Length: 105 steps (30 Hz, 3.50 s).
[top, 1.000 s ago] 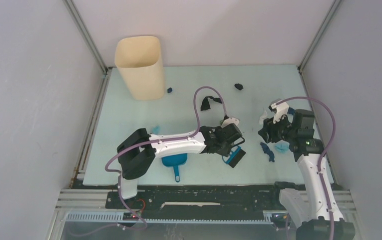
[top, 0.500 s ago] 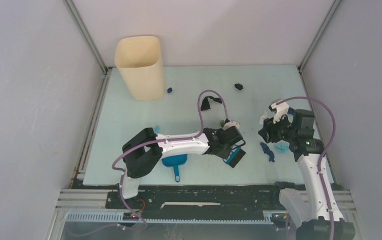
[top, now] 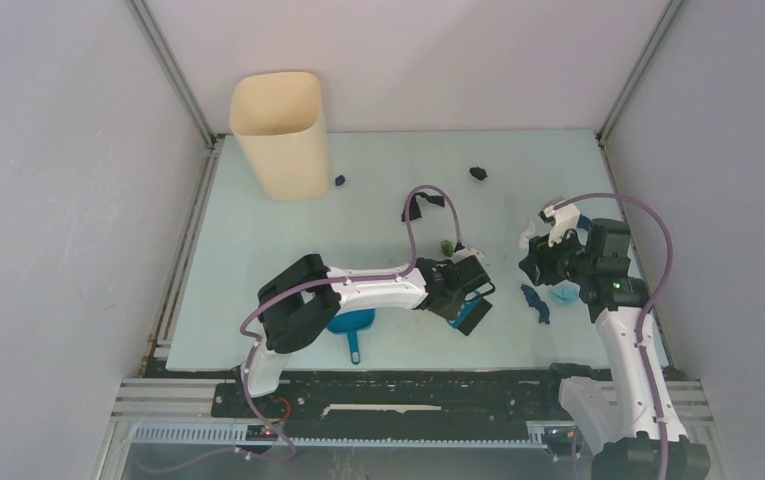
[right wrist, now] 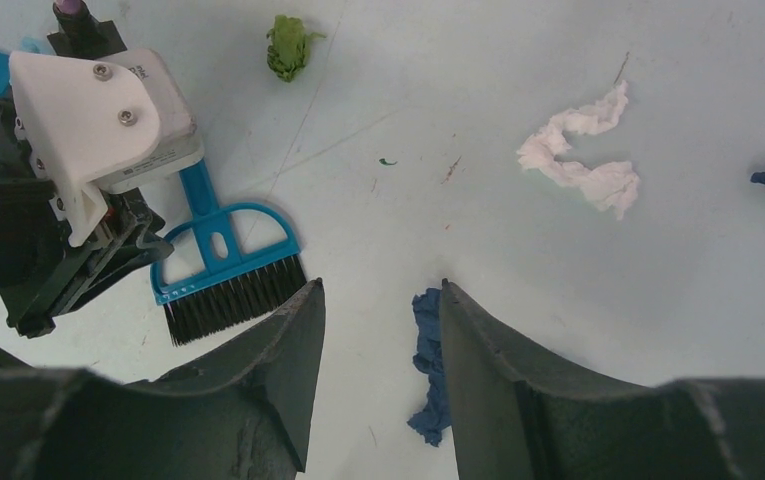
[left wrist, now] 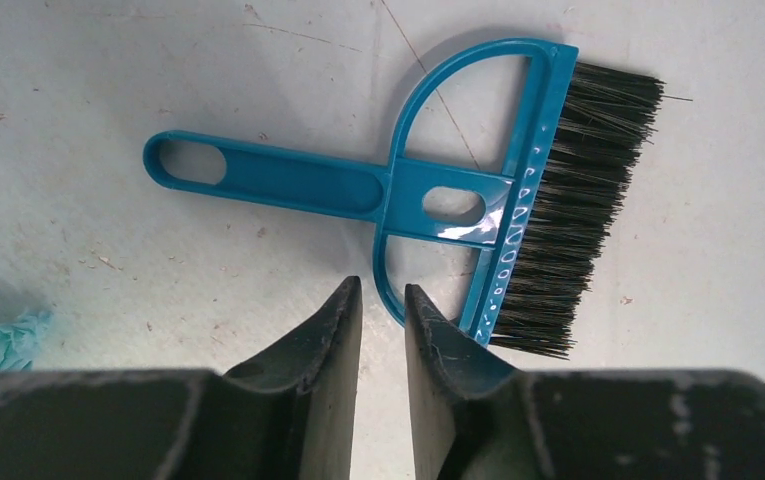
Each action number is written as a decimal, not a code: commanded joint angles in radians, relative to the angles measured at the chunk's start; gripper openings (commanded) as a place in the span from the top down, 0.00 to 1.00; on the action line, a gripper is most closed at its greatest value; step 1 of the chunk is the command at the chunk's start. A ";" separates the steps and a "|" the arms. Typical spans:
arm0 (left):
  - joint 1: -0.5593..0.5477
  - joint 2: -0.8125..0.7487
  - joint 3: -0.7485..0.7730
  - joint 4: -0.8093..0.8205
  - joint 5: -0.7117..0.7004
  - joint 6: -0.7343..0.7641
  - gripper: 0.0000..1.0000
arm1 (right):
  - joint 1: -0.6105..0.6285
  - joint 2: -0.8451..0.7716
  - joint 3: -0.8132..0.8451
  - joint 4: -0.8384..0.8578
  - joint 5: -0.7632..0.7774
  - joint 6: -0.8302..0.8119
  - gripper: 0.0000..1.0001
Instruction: Sweep away the paper scraps from the table
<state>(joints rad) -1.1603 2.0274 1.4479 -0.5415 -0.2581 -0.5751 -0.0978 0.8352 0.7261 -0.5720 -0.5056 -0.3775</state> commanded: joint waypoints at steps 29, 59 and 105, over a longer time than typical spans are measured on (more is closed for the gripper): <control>-0.023 -0.381 -0.110 -0.112 -0.089 0.147 1.00 | 0.002 0.026 -0.005 0.007 -0.059 0.005 0.46; -0.029 -0.958 -0.557 0.130 0.377 0.633 1.00 | 0.445 0.668 0.594 -0.622 -0.603 0.113 0.29; 0.001 -1.147 -0.622 0.362 0.184 0.372 0.17 | 0.293 0.535 0.511 -0.684 -0.767 -0.021 1.00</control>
<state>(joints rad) -1.1770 0.9215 0.8291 -0.3157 -0.0326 -0.0597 0.2672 1.4887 1.2747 -1.2900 -1.1900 -0.3882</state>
